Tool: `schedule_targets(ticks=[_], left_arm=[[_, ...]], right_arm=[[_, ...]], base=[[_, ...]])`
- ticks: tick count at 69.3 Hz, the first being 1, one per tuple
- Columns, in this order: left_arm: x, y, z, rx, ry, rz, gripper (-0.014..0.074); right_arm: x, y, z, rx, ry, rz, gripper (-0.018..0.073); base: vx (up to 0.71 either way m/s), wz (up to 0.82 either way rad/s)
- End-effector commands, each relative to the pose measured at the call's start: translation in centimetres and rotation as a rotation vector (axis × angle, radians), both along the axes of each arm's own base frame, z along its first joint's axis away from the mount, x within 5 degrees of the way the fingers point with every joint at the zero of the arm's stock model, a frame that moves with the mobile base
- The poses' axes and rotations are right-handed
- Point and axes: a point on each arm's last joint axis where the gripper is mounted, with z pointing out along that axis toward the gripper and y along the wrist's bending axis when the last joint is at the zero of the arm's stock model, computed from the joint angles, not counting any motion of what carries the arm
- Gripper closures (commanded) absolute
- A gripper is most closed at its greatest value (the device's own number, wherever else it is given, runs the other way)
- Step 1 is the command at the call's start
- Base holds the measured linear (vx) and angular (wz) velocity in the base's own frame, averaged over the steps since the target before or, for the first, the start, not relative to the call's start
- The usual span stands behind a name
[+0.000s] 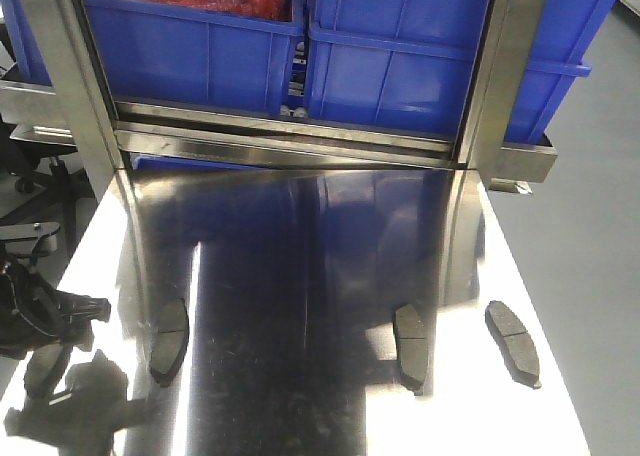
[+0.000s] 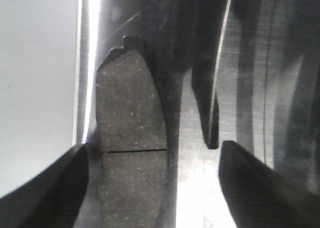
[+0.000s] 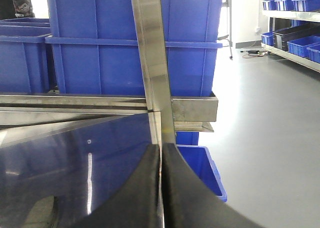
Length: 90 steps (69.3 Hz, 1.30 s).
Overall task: Move and align brake pads A on conveyor
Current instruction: 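Close the left gripper on the brake pad's narrow end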
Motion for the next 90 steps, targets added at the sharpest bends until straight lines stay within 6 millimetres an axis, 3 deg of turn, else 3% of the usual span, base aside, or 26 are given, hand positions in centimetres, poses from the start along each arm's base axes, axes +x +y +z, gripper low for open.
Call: schedule_targets(ticks=[1, 15, 48, 72, 90], left_arm=[[0.51, -0.1, 1.49, -0.005, -0.07, 0.006, 0.015], [0.54, -0.1, 0.69, -0.004, -0.031, 0.006, 0.0197], [0.53, -0.1, 0.98, -0.005, -0.045, 0.006, 0.0208], [0.51, -0.1, 0.97, -0.005, -0.042, 0.006, 0.0354], [0.53, -0.1, 1.0, -0.005, -0.046, 0.006, 0.0368]], right_arm=[[-0.05, -0.07, 0.06, -0.011, -0.068, -0.01, 0.0562], [-0.05, -0.07, 0.06, -0.011, -0.068, -0.01, 0.0562], [-0.05, -0.07, 0.06, -0.011, -0.068, -0.01, 0.0562], [-0.05, -0.07, 0.06, -0.011, -0.068, -0.01, 0.0562], [-0.05, -0.07, 0.06, -0.011, -0.068, -0.01, 0.0562]], base=[[0.0, 0.0], [0.0, 0.0], [0.0, 0.0], [0.0, 0.0], [0.0, 0.0]])
